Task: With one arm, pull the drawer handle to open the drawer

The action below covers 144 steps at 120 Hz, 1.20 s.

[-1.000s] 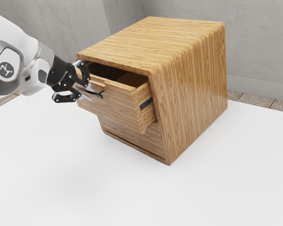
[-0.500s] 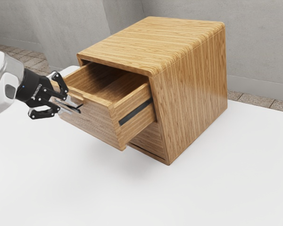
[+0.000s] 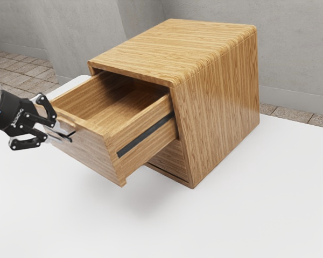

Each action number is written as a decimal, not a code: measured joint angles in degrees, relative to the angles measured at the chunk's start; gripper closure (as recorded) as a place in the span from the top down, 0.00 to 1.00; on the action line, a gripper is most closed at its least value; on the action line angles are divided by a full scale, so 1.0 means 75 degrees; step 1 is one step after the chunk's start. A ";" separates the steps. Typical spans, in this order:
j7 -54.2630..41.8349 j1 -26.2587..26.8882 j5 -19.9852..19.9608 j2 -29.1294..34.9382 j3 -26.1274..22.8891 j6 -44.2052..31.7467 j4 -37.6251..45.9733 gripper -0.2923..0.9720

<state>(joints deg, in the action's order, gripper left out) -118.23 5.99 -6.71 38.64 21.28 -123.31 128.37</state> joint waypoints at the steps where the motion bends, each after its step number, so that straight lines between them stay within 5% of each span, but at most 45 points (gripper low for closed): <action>1: 0.0004 0.0001 0.0011 0.0011 0.0013 0.0011 0.0003 0.23; 63: 0.0185 0.0002 0.0506 0.0452 0.0104 0.0617 0.0147 0.23; 109: 0.0267 -0.0043 0.0602 0.0492 0.0085 0.0989 -0.0197 0.40; 125: 0.0320 -0.0289 0.0738 0.0259 -0.0068 0.1927 -0.1658 0.41; 138: 0.1056 -0.0382 0.1588 -0.2089 -0.0976 0.3944 -0.5427 0.50; 144: 0.1693 -0.0372 0.1715 -0.2944 -0.1101 0.4685 -0.6337 0.56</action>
<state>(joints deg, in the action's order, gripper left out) -105.53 3.20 6.15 16.56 13.03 -88.17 80.84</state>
